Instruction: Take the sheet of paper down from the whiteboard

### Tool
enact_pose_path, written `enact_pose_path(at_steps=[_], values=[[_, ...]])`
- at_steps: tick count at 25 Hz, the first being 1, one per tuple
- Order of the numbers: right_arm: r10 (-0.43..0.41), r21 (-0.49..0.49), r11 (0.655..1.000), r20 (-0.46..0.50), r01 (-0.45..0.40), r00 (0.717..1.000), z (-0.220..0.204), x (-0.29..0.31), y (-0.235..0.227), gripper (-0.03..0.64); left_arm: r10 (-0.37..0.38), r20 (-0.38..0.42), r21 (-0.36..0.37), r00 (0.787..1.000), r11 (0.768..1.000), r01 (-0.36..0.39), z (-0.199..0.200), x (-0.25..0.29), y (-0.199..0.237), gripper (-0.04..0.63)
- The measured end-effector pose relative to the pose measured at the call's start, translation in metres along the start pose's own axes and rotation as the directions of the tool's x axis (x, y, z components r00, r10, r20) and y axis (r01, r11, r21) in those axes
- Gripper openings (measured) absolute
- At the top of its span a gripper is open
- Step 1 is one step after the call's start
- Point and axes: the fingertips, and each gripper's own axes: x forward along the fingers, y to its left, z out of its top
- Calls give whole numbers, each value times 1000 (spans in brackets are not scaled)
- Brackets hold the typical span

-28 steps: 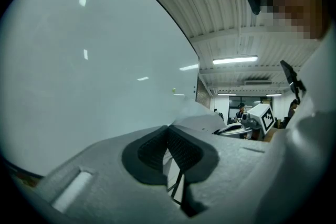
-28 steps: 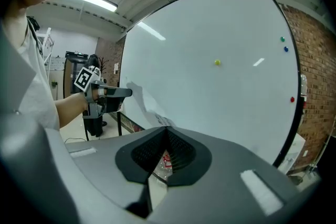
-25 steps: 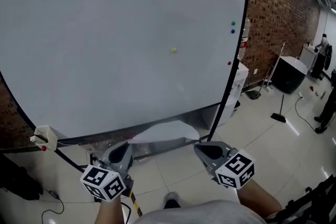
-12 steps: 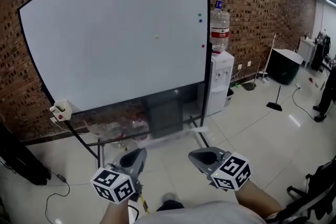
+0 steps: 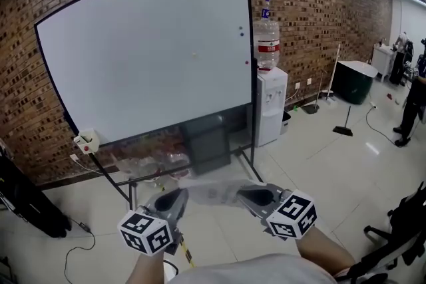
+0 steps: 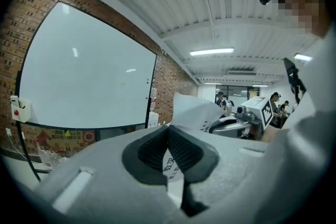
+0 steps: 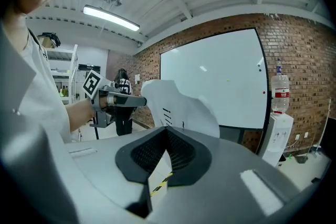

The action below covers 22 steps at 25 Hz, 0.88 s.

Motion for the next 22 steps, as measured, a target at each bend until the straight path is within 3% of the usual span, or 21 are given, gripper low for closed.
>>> enact_pose_path(at_steps=[13, 22], values=[[-75, -3, 997, 13, 75, 997, -11, -4, 77, 0, -16, -4, 10, 1000, 1000, 16, -29, -85, -3, 2], [-101, -13, 995, 28, 101, 994, -4, 4, 90, 0, -23, -4, 5, 1000, 1000, 23, -35, -107, 1, 2]])
